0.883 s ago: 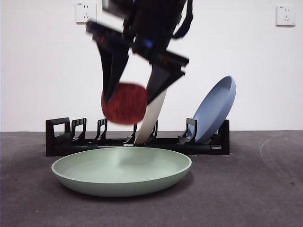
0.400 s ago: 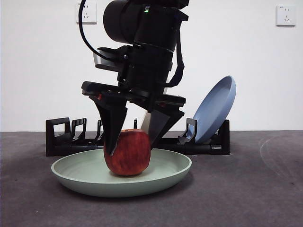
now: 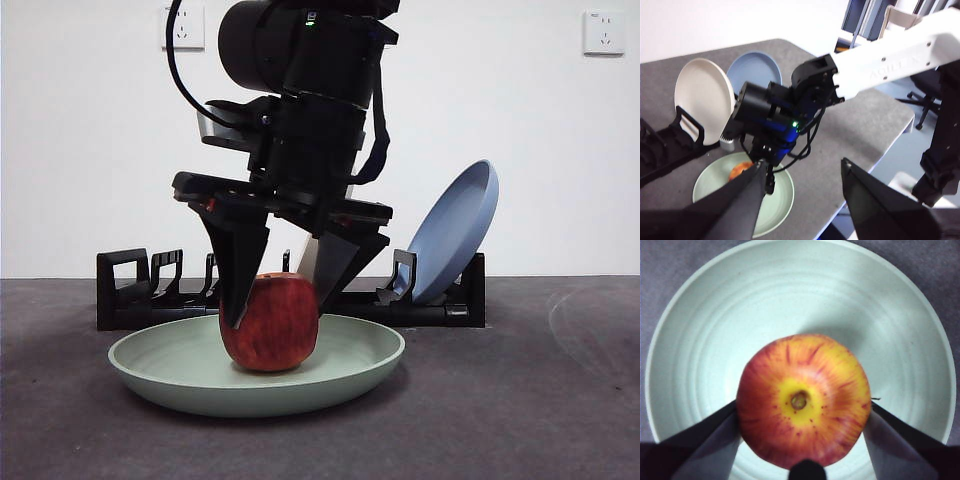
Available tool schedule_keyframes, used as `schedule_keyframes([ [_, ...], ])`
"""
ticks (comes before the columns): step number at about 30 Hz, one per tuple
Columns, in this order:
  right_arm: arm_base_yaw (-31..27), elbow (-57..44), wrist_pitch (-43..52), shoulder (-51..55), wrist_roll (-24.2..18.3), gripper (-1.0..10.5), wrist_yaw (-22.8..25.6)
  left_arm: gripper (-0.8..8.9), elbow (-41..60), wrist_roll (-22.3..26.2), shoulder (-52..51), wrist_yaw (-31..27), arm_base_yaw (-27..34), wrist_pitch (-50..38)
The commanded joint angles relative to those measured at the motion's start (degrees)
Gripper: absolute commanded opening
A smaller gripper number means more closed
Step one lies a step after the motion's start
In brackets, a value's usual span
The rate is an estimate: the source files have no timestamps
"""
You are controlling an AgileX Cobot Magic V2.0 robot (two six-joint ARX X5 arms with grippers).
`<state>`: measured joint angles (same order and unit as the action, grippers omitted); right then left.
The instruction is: Take the green plate from the plate rack,put the plate on the table,take the apple from the table,put the apple in the plate
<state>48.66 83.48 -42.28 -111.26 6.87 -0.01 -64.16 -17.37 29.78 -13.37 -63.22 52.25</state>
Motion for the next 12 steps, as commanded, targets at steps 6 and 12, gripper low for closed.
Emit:
schedule_keyframes([
  [6,0.0,0.3,-2.2,-1.1,0.5,4.8,0.0,2.52,0.2,-1.1,0.7,-0.2,-0.1,1.0],
  [12,0.0,2.2,-5.0,-1.0,0.5,4.8,0.0,2.52,0.2,-1.1,1.0,-0.2,-0.1,1.3],
])
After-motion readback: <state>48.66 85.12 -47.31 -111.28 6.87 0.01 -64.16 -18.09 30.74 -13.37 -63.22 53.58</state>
